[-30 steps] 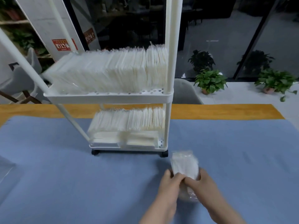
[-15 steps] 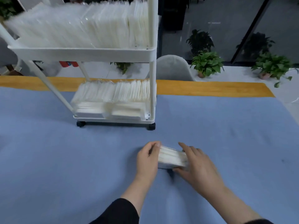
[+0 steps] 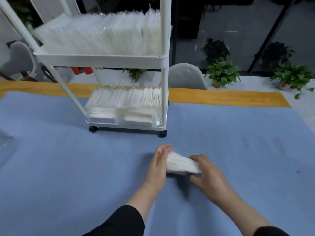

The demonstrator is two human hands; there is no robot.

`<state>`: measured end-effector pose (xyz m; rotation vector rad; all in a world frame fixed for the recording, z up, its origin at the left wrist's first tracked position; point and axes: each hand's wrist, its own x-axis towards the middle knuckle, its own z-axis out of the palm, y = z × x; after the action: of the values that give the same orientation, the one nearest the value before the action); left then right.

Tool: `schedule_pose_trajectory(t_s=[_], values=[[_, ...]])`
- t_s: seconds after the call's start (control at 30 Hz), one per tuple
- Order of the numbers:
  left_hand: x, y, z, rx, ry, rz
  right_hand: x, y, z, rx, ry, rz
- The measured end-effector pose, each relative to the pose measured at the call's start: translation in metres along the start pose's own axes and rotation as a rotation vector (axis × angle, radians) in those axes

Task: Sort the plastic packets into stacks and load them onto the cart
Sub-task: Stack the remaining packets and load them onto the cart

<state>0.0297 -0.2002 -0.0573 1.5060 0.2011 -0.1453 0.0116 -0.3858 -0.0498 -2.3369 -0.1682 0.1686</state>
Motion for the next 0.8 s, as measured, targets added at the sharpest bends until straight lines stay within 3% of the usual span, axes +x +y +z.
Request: schedule_pose_trajectory(t_s=[0.1, 0.23, 0.43, 0.53, 0.7, 0.8], values=[[-0.007, 0.019, -0.012, -0.143, 0.102, -0.058, 0.000, -0.025, -0.005, 0.024, -0.033, -0.039], [-0.005, 0.012, -0.017, -0.102, 0.198, -0.111, 0.004, -0.036, 0.012, 0.052, -0.033, -0.042], [-0.003, -0.017, -0.013, -0.013, 0.184, -0.082, 0.002, -0.014, 0.031, 0.075, -0.044, 0.010], [-0.011, -0.011, -0.022, 0.076, 0.059, -0.077, 0.002, -0.015, 0.025, 0.030, -0.073, 0.014], [-0.024, 0.061, -0.087, 0.462, -0.221, 0.075, 0.013, -0.078, -0.021, -0.015, -0.117, -0.105], [-0.036, 0.139, -0.125, 0.815, -0.258, 0.216, 0.024, -0.146, -0.050, -0.044, -0.126, -0.233]])
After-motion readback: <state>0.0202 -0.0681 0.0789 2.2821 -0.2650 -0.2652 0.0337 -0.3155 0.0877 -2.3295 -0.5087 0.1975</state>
